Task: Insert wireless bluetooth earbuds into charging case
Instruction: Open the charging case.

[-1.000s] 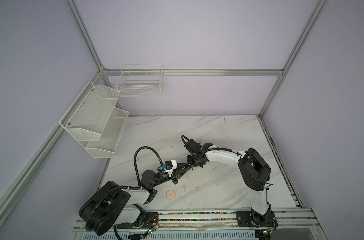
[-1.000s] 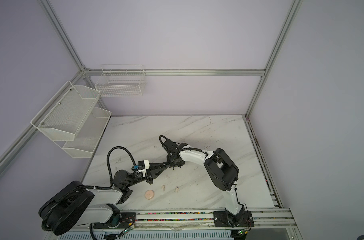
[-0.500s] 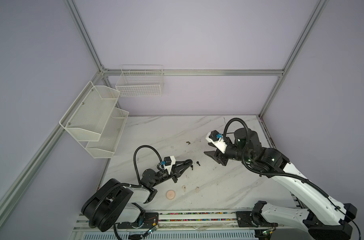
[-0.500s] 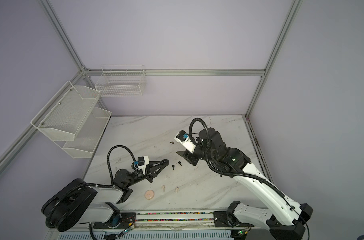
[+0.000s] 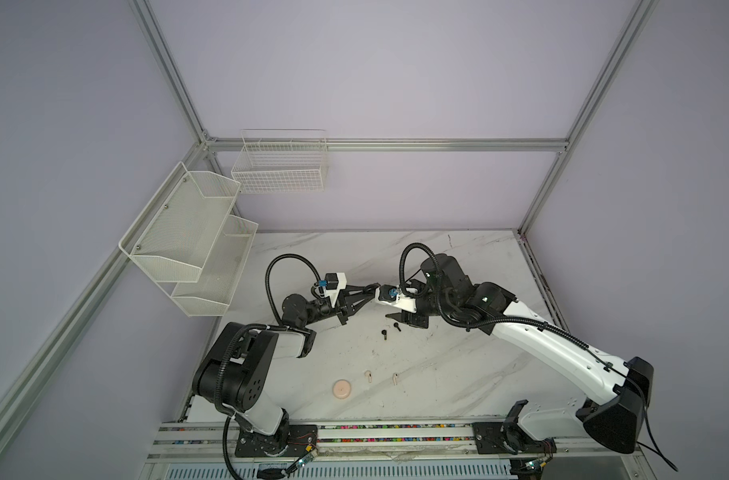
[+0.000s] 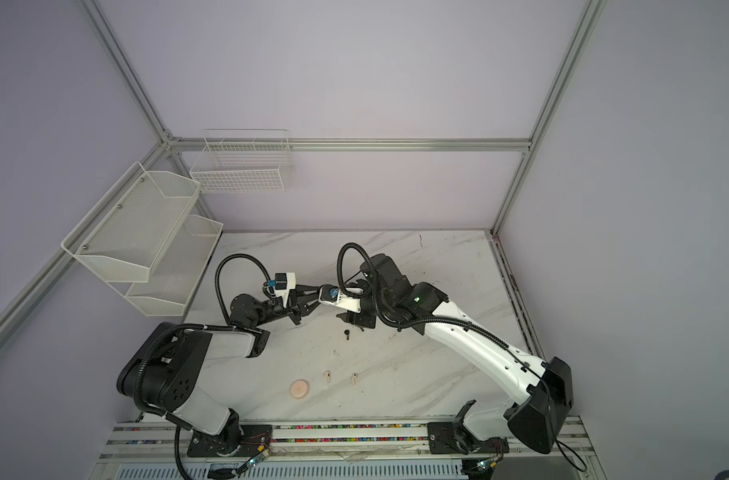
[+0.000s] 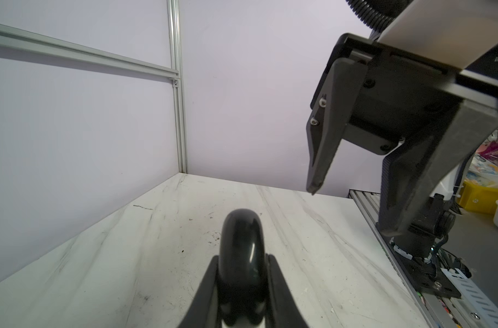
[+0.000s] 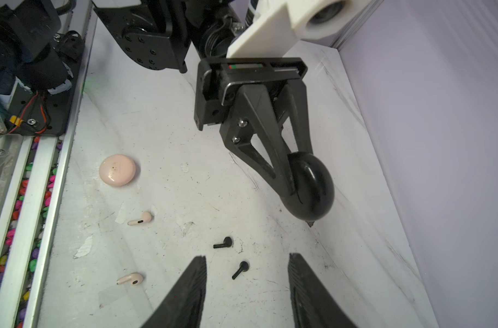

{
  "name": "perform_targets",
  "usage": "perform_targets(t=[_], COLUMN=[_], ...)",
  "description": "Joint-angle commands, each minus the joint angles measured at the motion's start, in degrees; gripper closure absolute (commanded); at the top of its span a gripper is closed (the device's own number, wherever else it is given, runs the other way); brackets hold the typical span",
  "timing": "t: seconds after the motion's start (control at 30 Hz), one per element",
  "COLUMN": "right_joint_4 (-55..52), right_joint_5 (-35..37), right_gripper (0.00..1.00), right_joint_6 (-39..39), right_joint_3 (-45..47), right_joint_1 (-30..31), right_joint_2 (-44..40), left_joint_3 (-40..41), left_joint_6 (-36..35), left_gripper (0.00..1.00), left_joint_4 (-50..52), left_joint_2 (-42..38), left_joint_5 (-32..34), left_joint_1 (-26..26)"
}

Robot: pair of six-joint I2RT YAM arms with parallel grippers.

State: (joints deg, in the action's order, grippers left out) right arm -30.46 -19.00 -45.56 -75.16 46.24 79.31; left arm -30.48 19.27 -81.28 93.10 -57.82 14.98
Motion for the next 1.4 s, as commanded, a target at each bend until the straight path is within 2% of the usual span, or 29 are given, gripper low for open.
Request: perform_targets(t=[0.0,0.2,0.33,0.43,1.03,1.37], right_joint_4=[3.53,7.31,8.87,9.01,9.16,9.1], right_joint_5=[-0.62,-1.01,-2.03,-1.64,4.8,4.85], right_gripper=[0.5,0.49,0.49,0.5,0.6,0.61], right_joint_6=[-4.22,-4.5,-3.39,-2.67,-3.18,-2.69], right_joint_3=[-1.25,-1.08,-1.63,-1.92,-5.96,-6.76], right_joint_1=[-1.57,-1.83,-1.85,-1.85,-2.11,-2.72], right_joint_2=[1.19,2.49,3.88,4.85,8.05,8.91], left_joint_3=[-2.21,-0.46,-0.95,0.05,1.56,2.37], left_joint_6=[-1.21,-0.92,3.01,1.24,1.1,0.35], left_gripper=[1.0,1.0,1.0,1.0,1.0,1.0], left_joint_4=[-1.98,-2.04,-2.09,-2.09,-2.13,-2.07], left_joint_2=[0.68,0.13,1.21,0.3,0.0,-1.01], left_joint_5=[-5.44,-3.43,-2.75,-1.86,-2.3,-1.36], left_joint_1=[-0.19,0.3,0.6,1.26,2.2,2.85])
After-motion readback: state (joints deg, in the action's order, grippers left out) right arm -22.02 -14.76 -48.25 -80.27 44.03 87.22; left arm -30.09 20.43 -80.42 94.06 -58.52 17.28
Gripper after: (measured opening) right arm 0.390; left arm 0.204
